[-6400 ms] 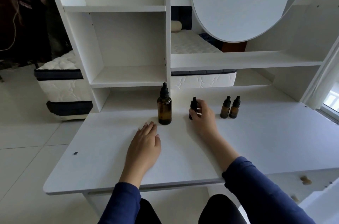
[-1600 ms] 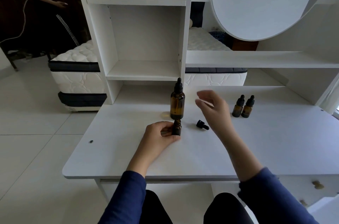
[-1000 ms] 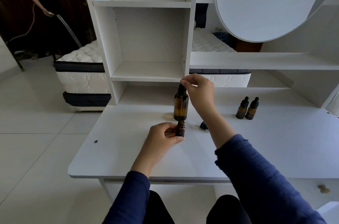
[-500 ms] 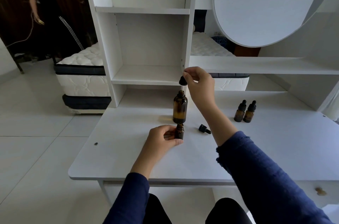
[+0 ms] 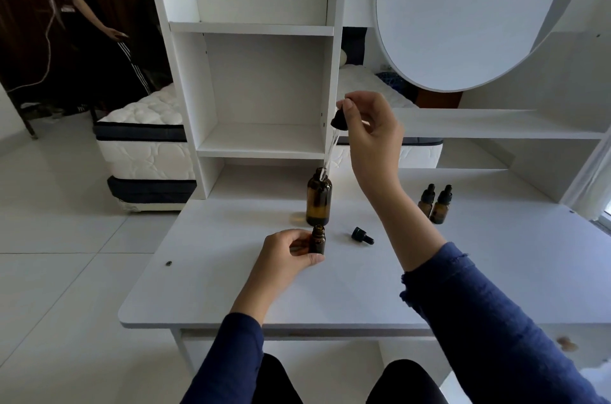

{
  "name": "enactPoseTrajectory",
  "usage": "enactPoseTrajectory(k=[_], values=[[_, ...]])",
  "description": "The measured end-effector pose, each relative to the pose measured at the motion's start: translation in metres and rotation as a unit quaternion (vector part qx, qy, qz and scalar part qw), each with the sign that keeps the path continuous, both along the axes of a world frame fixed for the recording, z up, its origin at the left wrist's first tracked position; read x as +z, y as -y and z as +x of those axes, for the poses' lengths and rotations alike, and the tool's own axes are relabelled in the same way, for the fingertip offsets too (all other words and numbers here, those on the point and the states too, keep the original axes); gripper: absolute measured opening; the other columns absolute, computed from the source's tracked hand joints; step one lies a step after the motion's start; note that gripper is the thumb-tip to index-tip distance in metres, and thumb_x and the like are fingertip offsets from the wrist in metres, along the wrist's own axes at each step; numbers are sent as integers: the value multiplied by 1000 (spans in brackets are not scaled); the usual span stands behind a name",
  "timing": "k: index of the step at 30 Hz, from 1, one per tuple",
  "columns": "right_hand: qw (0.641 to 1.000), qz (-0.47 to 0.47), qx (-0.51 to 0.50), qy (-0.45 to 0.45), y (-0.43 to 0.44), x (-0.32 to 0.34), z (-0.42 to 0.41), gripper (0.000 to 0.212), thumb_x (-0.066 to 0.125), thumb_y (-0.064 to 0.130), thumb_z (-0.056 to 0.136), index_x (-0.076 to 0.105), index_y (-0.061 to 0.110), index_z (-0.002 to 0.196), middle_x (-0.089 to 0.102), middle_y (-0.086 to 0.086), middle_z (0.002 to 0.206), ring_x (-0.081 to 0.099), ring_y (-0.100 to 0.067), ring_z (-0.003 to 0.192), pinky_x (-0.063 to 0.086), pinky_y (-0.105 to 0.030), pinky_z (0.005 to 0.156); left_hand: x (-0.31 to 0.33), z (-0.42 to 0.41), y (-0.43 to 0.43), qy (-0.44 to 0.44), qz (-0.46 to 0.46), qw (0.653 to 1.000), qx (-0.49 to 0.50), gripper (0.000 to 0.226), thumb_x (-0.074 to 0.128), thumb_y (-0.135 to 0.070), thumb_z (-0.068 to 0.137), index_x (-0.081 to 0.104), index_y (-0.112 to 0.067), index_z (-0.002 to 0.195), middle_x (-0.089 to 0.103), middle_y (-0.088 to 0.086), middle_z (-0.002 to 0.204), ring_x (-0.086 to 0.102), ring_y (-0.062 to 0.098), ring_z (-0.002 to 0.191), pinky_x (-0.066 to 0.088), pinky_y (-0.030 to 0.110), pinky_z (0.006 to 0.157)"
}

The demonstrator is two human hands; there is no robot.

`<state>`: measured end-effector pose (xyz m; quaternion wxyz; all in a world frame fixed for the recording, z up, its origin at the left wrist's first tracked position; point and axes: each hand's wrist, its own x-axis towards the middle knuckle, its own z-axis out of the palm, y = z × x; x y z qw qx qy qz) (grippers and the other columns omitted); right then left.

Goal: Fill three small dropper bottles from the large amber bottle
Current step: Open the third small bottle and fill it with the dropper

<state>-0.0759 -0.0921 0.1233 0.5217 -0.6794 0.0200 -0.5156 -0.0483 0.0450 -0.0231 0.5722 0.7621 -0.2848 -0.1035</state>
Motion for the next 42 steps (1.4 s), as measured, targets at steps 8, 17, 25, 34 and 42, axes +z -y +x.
enactPoseTrajectory(k=[8, 17, 25, 34, 42], values=[[999, 0, 18, -48, -9, -36, -17, 4, 56, 10, 90, 59, 11, 90, 65, 4, 81, 66, -19, 79, 57, -37, 75, -2, 0, 1, 13, 12, 1000, 6, 30, 80, -11, 71, 68, -18, 97, 71, -6, 93, 66, 5, 90, 50, 16, 84], [996, 1, 22, -82, -14, -49, -21, 4, 57, 9, 90, 60, 11, 89, 64, 7, 79, 64, -14, 77, 56, -40, 75, -1, -2, 1, -4, -2, 1000, 10, 31, 80, -8, 69, 67, -27, 90, 72, -9, 90, 68, 4, 87, 51, 16, 84], [993, -37, 18, -108, -12, -53, -21, 9, 57, 4, 88, 65, 9, 88, 66, 2, 79, 64, -17, 79, 56, -39, 75, 0, -3, 1, -6, -6, 1000, 8, 31, 80, -8, 70, 66, -29, 88, 71, -10, 89, 68, 2, 86, 51, 14, 80], [999, -4, 3, -31, -1, -31, -13, 4, 61, 9, 88, 64, 12, 89, 67, 0, 80, 66, -15, 77, 56, -29, 74, 0, -2, 0, 6, 0, 1000, 3, 30, 80, -10, 70, 66, -29, 88, 71, -10, 90, 67, -1, 86, 51, 13, 81], [999, 4, -29, 28, 13, -4, 9, 5, 58, 9, 89, 62, 7, 92, 65, 0, 79, 66, -12, 74, 54, -19, 68, 0, -2, 0, 8, 2, 1000, 2, 29, 79, -8, 71, 66, -27, 89, 70, -12, 88, 65, -7, 81, 48, 6, 73]])
